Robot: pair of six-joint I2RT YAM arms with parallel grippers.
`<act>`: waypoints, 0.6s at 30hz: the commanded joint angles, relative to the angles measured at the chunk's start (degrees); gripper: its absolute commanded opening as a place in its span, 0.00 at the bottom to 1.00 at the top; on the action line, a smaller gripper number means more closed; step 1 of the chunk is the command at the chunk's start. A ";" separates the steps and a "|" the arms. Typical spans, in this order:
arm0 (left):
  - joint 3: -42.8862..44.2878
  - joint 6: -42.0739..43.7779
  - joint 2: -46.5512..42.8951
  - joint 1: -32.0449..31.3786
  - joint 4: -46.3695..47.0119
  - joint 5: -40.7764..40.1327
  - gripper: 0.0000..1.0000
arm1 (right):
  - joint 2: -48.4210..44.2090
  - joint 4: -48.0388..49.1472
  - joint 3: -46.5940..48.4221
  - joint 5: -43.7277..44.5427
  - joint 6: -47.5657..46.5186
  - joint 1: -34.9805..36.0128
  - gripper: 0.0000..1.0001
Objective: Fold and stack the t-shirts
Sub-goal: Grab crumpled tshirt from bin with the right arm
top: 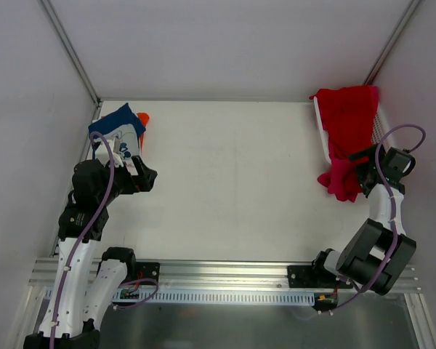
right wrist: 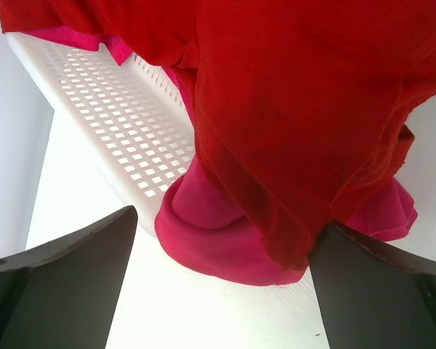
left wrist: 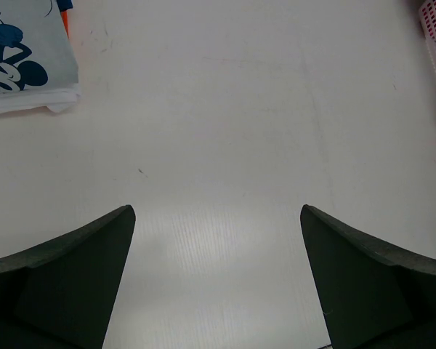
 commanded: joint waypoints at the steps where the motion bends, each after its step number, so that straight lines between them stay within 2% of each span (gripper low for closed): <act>1: -0.22 1.12 -0.24 -0.60 1.55 0.63 0.99 | -2.13 -0.40 1.86 1.42 -1.55 0.45 0.99; 13: -0.22 1.21 0.02 -0.60 1.55 0.28 0.99 | -2.40 -2.15 1.69 4.06 -2.08 0.36 1.00; 14: -0.31 1.21 -0.24 -0.60 1.55 0.28 0.99 | -2.66 -1.89 1.51 4.41 -1.99 0.45 0.97; 16: -0.31 1.12 -0.24 -0.60 1.55 0.10 0.99 | -2.84 -1.63 0.64 5.03 -1.90 0.36 0.88; 17: -0.31 1.21 -0.33 -0.60 1.64 0.19 0.99 | -2.92 -1.54 0.54 5.29 -1.64 0.36 0.67; 18: -0.31 1.21 -0.33 -0.60 1.64 0.19 0.99 | -2.92 -1.45 0.37 5.47 -1.64 0.36 0.55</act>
